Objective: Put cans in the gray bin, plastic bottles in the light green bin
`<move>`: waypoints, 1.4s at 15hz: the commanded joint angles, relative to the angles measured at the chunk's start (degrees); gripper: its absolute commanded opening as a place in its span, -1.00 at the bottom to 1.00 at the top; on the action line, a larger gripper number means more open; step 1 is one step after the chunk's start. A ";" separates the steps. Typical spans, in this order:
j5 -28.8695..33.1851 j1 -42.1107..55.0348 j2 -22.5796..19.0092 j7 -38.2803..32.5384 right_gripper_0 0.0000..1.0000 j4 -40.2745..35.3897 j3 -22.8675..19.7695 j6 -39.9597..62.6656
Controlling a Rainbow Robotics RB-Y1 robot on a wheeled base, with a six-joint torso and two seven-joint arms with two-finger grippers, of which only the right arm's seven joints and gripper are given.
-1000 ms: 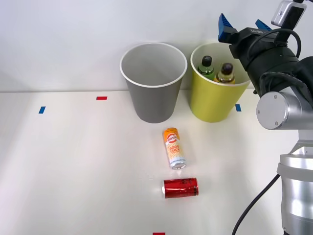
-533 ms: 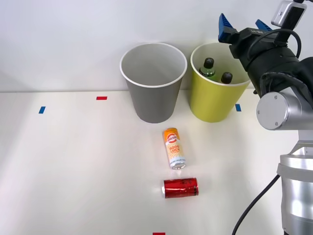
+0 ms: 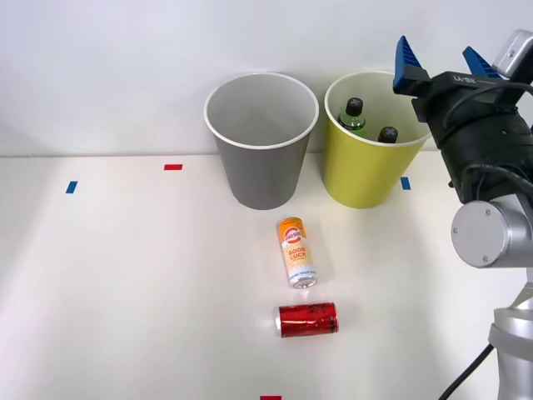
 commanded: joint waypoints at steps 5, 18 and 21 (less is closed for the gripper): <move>-0.09 16.91 1.15 0.08 1.00 -11.12 1.87 -0.70; -0.79 42.75 -2.46 0.78 1.00 -11.82 12.42 -15.11; -0.44 46.35 -2.63 1.40 1.00 -11.74 12.51 -15.11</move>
